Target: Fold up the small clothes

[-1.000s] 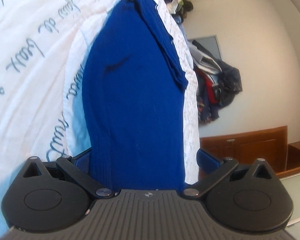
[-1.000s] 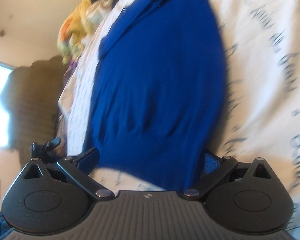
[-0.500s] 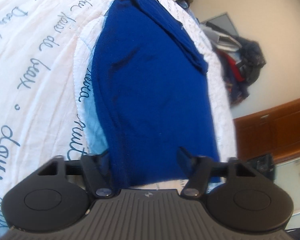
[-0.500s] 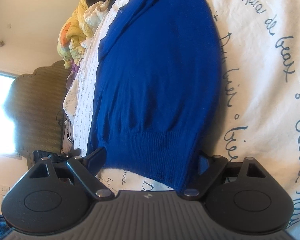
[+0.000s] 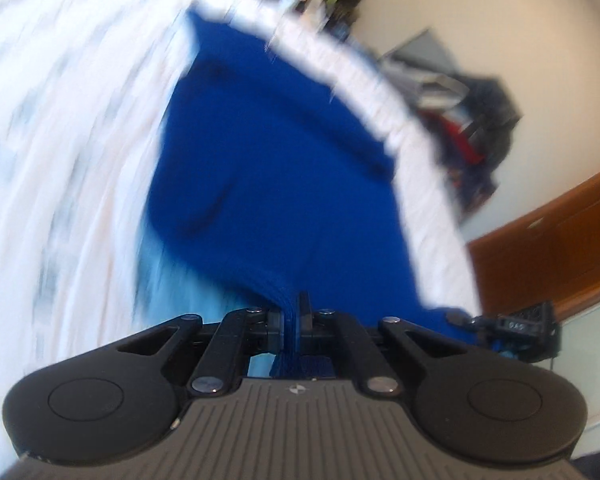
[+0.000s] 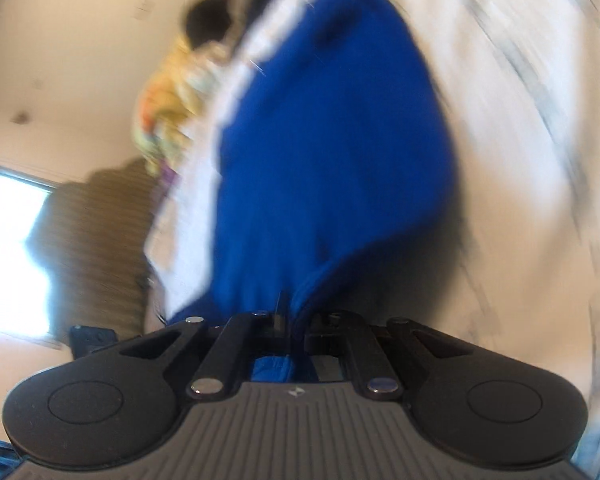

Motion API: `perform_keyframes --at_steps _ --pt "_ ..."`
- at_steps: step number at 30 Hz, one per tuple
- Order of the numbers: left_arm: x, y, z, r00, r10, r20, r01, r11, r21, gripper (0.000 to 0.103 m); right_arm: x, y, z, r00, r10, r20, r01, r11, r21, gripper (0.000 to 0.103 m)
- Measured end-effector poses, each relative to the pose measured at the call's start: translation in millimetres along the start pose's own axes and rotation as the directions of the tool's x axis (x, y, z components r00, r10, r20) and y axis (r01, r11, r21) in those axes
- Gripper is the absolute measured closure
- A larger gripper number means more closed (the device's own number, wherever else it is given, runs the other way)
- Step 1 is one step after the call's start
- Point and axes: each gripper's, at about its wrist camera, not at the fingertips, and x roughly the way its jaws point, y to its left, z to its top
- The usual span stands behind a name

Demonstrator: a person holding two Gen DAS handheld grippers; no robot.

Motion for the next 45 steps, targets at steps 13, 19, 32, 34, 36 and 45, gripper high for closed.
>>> perform_keyframes --at_steps 13,19,32,34,36,45 --pt "109 -20 233 0.972 0.016 0.233 -0.042 0.993 0.109 0.1 104 10 250 0.971 0.121 0.204 -0.11 0.992 -0.064 0.098" --pt "186 13 289 0.973 0.111 0.201 -0.13 0.988 0.083 0.1 171 -30 322 0.981 0.042 0.187 -0.05 0.998 0.039 0.097" --pt "105 51 249 0.886 0.193 0.422 -0.138 0.978 -0.156 0.001 143 -13 297 0.933 -0.09 0.348 0.104 0.994 -0.022 0.0" --pt "86 58 211 0.89 0.226 0.396 -0.173 0.971 -0.166 0.001 111 -6 262 0.908 -0.1 0.407 0.14 0.988 -0.069 0.0" --pt "74 68 174 0.899 0.272 0.344 -0.217 0.957 -0.191 0.002 88 -11 227 0.916 -0.108 0.386 0.143 0.988 -0.064 0.0" --pt "83 82 119 0.932 0.227 0.282 -0.156 0.955 -0.253 0.002 97 -34 160 0.941 -0.202 0.271 0.195 0.979 0.053 0.0"
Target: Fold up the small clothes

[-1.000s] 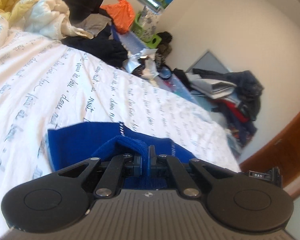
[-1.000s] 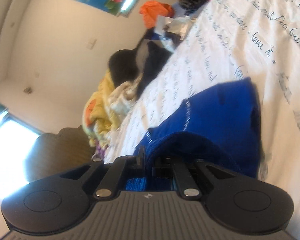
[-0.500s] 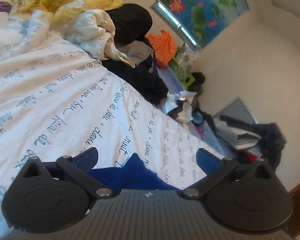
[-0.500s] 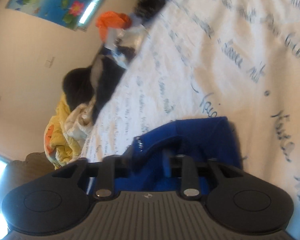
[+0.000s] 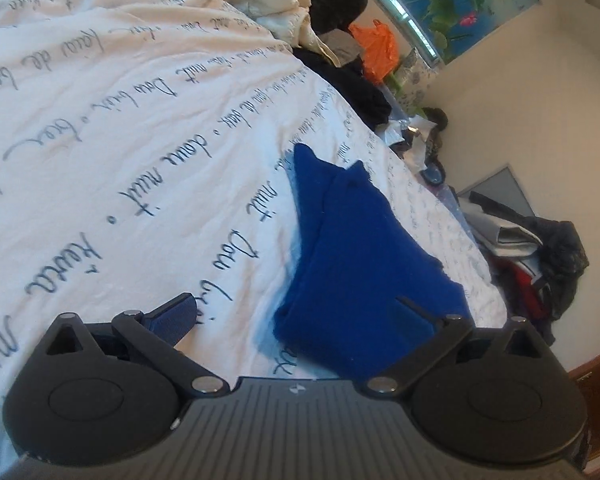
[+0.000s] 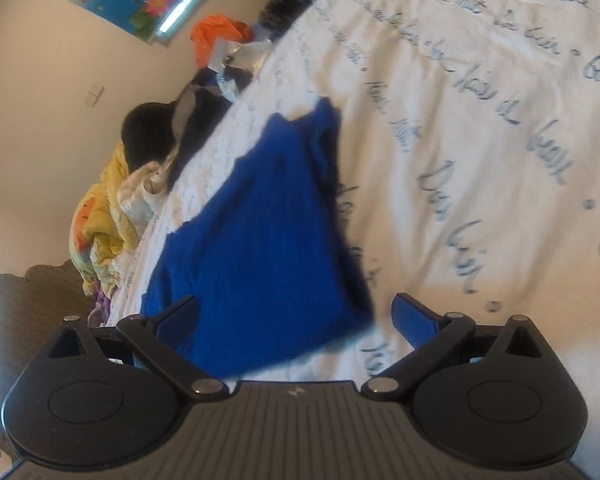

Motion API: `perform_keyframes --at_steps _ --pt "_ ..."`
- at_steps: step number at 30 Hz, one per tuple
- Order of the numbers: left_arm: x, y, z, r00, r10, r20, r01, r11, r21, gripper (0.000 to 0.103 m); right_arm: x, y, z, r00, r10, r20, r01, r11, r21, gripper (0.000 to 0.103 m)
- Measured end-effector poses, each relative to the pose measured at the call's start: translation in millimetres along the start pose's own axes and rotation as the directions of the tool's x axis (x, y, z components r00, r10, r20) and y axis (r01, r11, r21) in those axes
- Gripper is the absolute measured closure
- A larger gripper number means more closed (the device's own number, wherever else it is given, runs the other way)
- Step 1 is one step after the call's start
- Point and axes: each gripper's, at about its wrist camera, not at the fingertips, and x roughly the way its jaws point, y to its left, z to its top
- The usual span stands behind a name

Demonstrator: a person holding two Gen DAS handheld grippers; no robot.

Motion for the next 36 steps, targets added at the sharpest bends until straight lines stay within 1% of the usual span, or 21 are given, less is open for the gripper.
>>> perform_keyframes --at_steps 1,3,4,5,7,8,10,12,17,19,22,24,25,26,28,29,31,33,34,35,36 --pt "5 -6 -1 1.0 0.0 -0.008 0.0 1.0 0.004 0.002 5 3 -1 1.0 0.008 0.002 -0.008 1.0 -0.001 0.0" --pt "15 -20 -2 0.999 -0.005 -0.049 0.006 0.999 0.032 0.005 15 11 -1 1.0 0.009 -0.007 -0.009 1.0 -0.011 0.013" --pt "21 -26 -4 0.997 -0.006 -0.07 0.009 0.999 0.043 0.021 21 14 0 1.0 -0.004 -0.028 0.004 1.0 -0.017 0.049" --pt "26 -31 -5 0.996 0.003 -0.093 0.003 0.998 0.061 0.05 31 15 0 0.997 -0.037 -0.071 0.035 0.999 -0.023 0.081" --pt "43 -35 -7 0.984 0.049 -0.173 -0.035 0.996 0.079 0.094 39 17 0 0.994 -0.059 -0.087 0.055 0.997 -0.047 0.09" --pt "44 -35 -8 0.986 0.054 -0.161 -0.042 0.996 0.076 0.094 42 18 0 0.992 -0.053 -0.112 0.049 0.998 -0.045 0.096" --pt "42 -42 -8 0.985 0.076 -0.153 -0.059 0.992 0.112 0.095 43 23 0 0.992 -0.064 -0.113 0.056 0.996 -0.071 0.098" --pt "29 -51 -8 0.99 0.071 -0.12 -0.053 0.988 0.148 0.096 37 30 1 0.994 -0.03 -0.106 0.021 0.996 -0.084 0.099" --pt "-43 -69 -15 0.994 -0.037 -0.098 0.059 0.97 0.237 0.096 -8 48 -1 0.996 0.047 -0.076 -0.058 0.987 -0.148 0.099" --pt "-71 -63 -27 0.992 -0.059 -0.115 0.085 0.967 0.239 0.096 -33 45 -13 0.993 0.081 -0.083 -0.093 0.984 -0.154 0.099" --pt "-94 -36 -55 0.989 -0.035 -0.146 0.072 0.964 0.254 0.094 -62 26 -45 0.986 0.117 -0.118 -0.13 0.986 -0.107 0.099" --pt "-98 -6 -68 0.986 -0.011 -0.167 0.051 0.969 0.241 0.078 -72 9 -68 0.988 0.096 -0.12 -0.104 0.992 -0.065 0.095" --pt "-102 7 -68 0.989 0.021 -0.145 0.01 0.978 0.209 0.059 -75 3 -74 0.992 0.062 -0.111 -0.069 0.996 -0.055 0.087" --pt "-108 19 -62 0.993 0.045 -0.108 -0.027 0.986 0.163 0.034 -78 -3 -74 0.995 0.018 -0.094 -0.024 0.998 -0.058 0.076" --pt "-116 24 -40 0.998 0.066 0.002 -0.066 0.992 0.106 0.01 -82 -5 -61 0.997 -0.075 -0.02 0.073 0.995 -0.069 0.06" --pt "-118 18 -27 0.995 0.071 0.065 -0.078 0.991 0.113 0.009 -83 -1 -49 0.996 -0.085 0.022 0.086 0.992 -0.089 0.048" --pt "-107 -7 -4 0.984 0.09 0.154 -0.117 0.977 0.179 0.01 -76 18 -25 0.996 -0.043 0.077 0.056 0.984 -0.17 0.037" --pt "-77 -34 13 0.978 0.105 0.181 -0.148 0.958 0.244 0.014 -52 41 2 0.997 -0.029 0.078 0.047 0.967 -0.25 0.037" --pt "-56 -47 19 0.98 0.102 0.173 -0.149 0.947 0.285 0.02 -36 51 14 0.997 -0.025 0.076 0.044 0.961 -0.271 0.037" --pt "-32 -60 23 0.98 0.115 0.162 -0.162 0.934 0.319 0.031 -19 58 27 0.997 -0.025 0.073 0.045 0.956 -0.29 0.038" --pt "-9 -71 25 0.981 0.129 0.142 -0.172 0.921 0.349 0.034 0 66 37 0.997 -0.045 0.066 0.064 0.945 -0.321 0.039"
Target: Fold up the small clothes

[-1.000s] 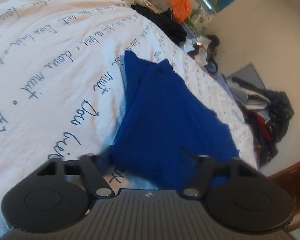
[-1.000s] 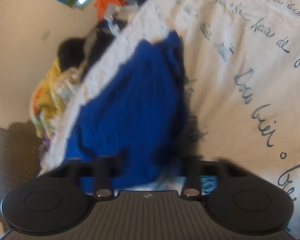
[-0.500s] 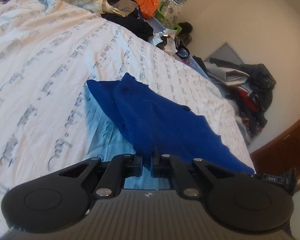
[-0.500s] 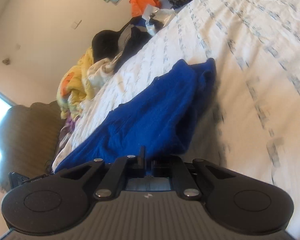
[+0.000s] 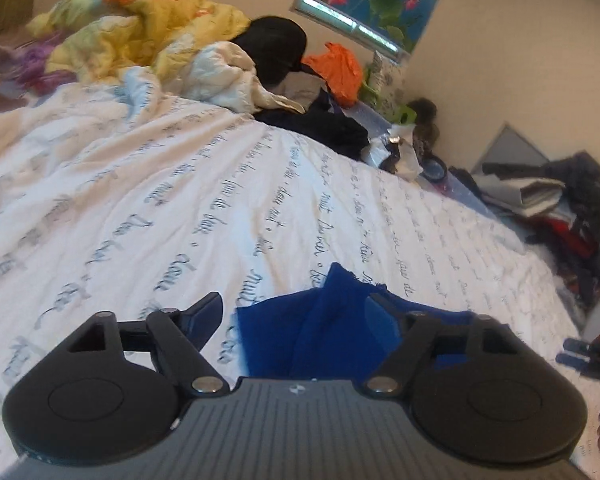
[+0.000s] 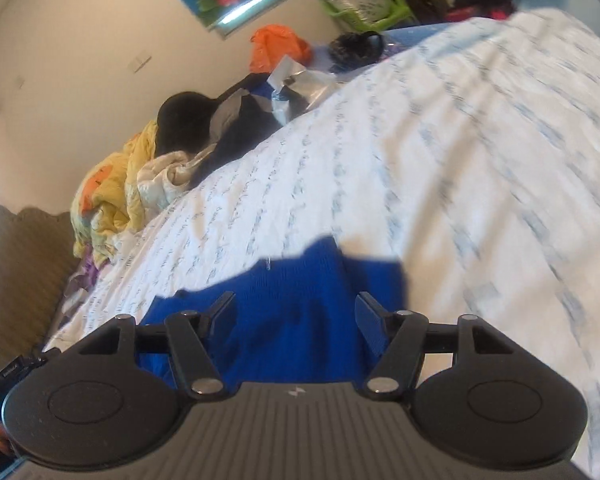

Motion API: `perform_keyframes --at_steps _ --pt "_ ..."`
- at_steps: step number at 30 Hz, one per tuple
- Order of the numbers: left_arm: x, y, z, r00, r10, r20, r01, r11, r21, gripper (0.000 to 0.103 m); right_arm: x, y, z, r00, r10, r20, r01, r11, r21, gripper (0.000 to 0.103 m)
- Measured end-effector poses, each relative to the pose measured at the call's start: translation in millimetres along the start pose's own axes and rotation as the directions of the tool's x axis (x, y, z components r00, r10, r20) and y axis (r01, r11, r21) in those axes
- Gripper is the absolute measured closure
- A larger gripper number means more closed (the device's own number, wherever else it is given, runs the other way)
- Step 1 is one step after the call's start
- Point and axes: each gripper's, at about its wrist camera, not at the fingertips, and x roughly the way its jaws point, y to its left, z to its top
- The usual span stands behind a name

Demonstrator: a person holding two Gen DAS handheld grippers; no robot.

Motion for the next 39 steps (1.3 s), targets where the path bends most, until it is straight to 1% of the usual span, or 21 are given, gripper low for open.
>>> perform_keyframes --at_steps 4,7,9,10,11,13,15,17,20,23,24,25,27,29,30,32,34,35,36,38,39 --pt "78 -42 10 0.995 -0.006 -0.1 0.016 0.995 0.1 0.033 73 12 26 0.987 -0.139 -0.075 0.129 0.983 -0.127 0.039" --pt "119 -53 9 0.987 0.022 -0.159 0.002 0.988 0.153 0.03 106 11 29 0.979 -0.158 -0.132 0.137 0.978 -0.157 0.039" --pt "136 -56 5 0.982 0.026 -0.189 0.012 0.981 0.196 0.039 118 14 25 0.974 -0.166 -0.155 0.136 0.972 -0.191 0.053" --pt "139 -60 2 0.983 0.042 -0.177 0.001 0.971 0.238 0.055 122 15 23 0.972 -0.172 -0.159 0.137 0.968 -0.21 0.071" --pt "137 -64 -1 0.987 0.067 -0.148 -0.022 0.958 0.287 0.093 122 17 20 0.974 -0.172 -0.146 0.135 0.963 -0.235 0.095" --pt "126 -64 1 0.994 0.066 -0.091 -0.038 0.961 0.274 0.092 118 19 20 0.98 -0.138 -0.141 0.102 0.966 -0.239 0.095" --pt "105 -64 6 0.998 0.07 -0.003 -0.067 0.961 0.269 0.092 104 27 25 0.989 -0.125 -0.082 0.099 0.959 -0.266 0.095" --pt "103 -63 7 0.997 0.081 0.016 -0.082 0.959 0.272 0.091 87 23 31 0.997 -0.073 -0.011 0.069 0.973 -0.218 0.096" --pt "132 -65 -10 0.985 0.168 -0.045 -0.143 0.929 0.342 0.091 108 4 29 0.99 -0.126 -0.055 0.115 0.977 -0.179 0.095" --pt "128 -77 -23 0.98 0.197 0.03 -0.193 0.894 0.405 0.09 118 1 16 0.99 -0.138 -0.036 0.131 0.98 -0.151 0.093" --pt "123 -80 -24 0.979 0.198 0.046 -0.198 0.884 0.423 0.088 115 2 14 0.989 -0.147 -0.021 0.143 0.981 -0.133 0.091" --pt "116 -84 -25 0.98 0.19 0.061 -0.197 0.876 0.44 0.079 112 3 13 0.988 -0.156 -0.017 0.153 0.98 -0.13 0.084" --pt "94 -91 -27 0.983 0.166 0.08 -0.184 0.875 0.448 0.051 99 9 10 0.982 -0.19 0.003 0.188 0.973 -0.134 0.072" --pt "70 -100 -35 0.984 0.11 0.14 -0.161 0.885 0.437 0.005 75 22 4 0.976 -0.205 0.071 0.213 0.968 -0.134 0.066" --pt "62 -108 -41 0.984 0.083 0.156 -0.145 0.883 0.446 0.002 65 34 -3 0.975 -0.198 0.102 0.213 0.962 -0.169 0.065" --pt "68 -122 -51 0.992 0.064 0.111 -0.11 0.865 0.489 0.013 60 58 -18 0.978 -0.173 0.115 0.197 0.946 -0.256 0.06" --pt "89 -128 -62 0.995 0.094 0.042 -0.103 0.85 0.516 0.022 77 70 -31 0.981 -0.189 0.052 0.196 0.931 -0.309 0.059" --pt "99 -124 -67 0.992 0.126 0.019 -0.118 0.843 0.525 0.021 90 68 -37 0.974 -0.228 0.009 0.219 0.922 -0.321 0.059" --pt "102 -114 -71 0.993 0.115 0.034 -0.116 0.849 0.515 0.017 97 63 -45 0.968 -0.251 0.002 0.236 0.909 -0.345 0.059" --pt "107 -89 -58 0.991 0.133 -0.016 -0.114 0.902 0.417 0.0 87 55 -60 0.971 -0.223 0.089 0.239 0.869 -0.432 0.059" --pt "112 -77 -52 0.989 0.141 -0.048 -0.115 0.929 0.352 0.0 82 48 -57 0.976 -0.202 0.081 0.218 0.895 -0.388 0.059"
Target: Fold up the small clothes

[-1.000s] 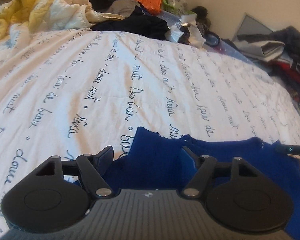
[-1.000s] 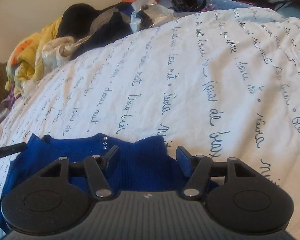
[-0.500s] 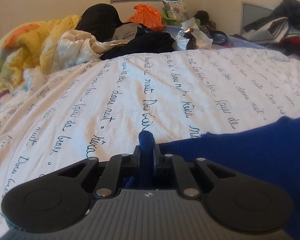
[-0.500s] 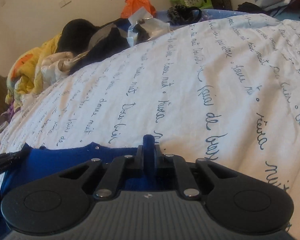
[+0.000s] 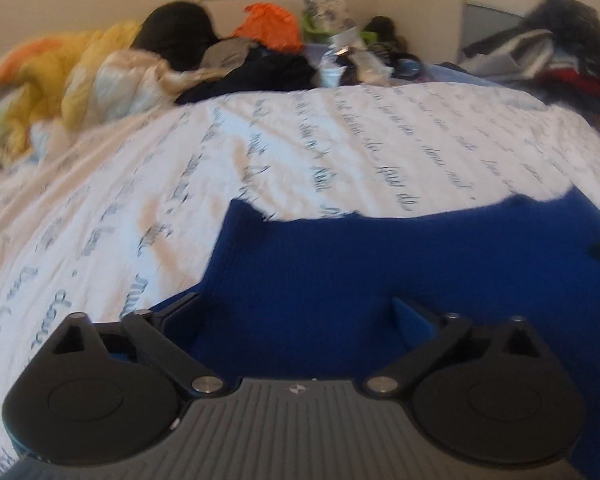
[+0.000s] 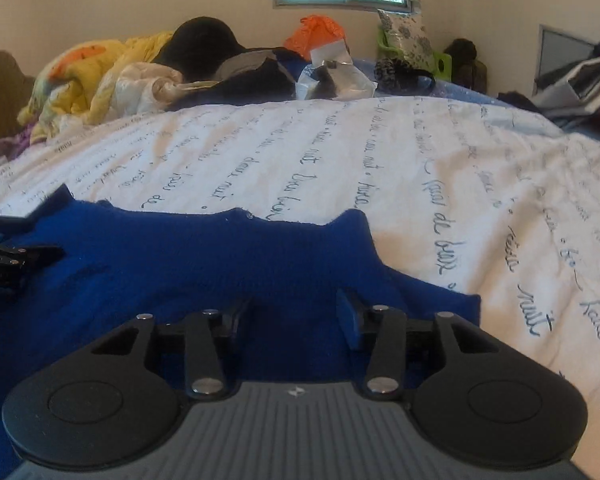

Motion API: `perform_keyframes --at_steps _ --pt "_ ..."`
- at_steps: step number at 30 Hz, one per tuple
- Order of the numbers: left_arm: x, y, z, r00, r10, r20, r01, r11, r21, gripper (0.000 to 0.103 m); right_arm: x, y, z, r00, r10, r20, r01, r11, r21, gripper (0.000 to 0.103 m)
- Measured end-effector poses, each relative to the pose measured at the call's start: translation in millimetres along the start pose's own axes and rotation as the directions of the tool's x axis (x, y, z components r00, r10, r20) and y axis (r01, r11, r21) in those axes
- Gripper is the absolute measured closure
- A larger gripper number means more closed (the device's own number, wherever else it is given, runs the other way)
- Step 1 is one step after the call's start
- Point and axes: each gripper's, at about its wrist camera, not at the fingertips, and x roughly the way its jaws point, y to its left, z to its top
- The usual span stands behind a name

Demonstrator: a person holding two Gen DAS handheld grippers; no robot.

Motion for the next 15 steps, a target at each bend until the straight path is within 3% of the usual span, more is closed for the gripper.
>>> perform_keyframes --at_steps 1,3,4,6,8,10,12,15 --pt "1 8 1 1.0 0.012 -0.007 -0.013 0.999 -0.043 0.0 -2 -9 -1 1.0 0.027 0.008 -0.027 0.998 0.05 0.059" --pt "-6 9 5 0.999 0.035 -0.022 -0.035 0.999 -0.02 0.001 -2 -7 2 1.0 0.022 0.002 -0.022 0.999 0.039 0.058" --pt "-16 9 5 0.999 0.04 -0.021 -0.04 0.999 -0.015 0.008 -3 -4 5 1.0 0.013 -0.015 -0.012 0.999 0.036 0.058" --pt "-54 21 -1 1.0 -0.007 0.018 0.009 0.997 -0.072 0.008 -26 -14 14 1.0 0.012 -0.025 -0.008 0.986 0.167 0.053" --pt "-94 43 -20 0.996 -0.064 0.055 0.073 0.981 -0.179 0.002 -65 -39 6 0.996 0.081 0.046 -0.092 0.938 0.334 0.022" --pt "-126 69 -47 0.991 -0.121 0.048 0.13 0.935 -0.331 0.003 -97 -66 -16 0.986 0.161 0.039 -0.16 0.869 0.468 0.014" --pt "-147 92 -78 0.984 -0.177 0.023 0.165 0.855 -0.492 0.008 -111 -84 -45 0.972 0.229 -0.058 -0.157 0.808 0.568 0.014" --pt "-164 108 -113 0.977 -0.211 0.002 0.165 0.76 -0.628 0.014 -129 -84 -78 0.955 0.284 -0.083 -0.177 0.774 0.608 0.014"
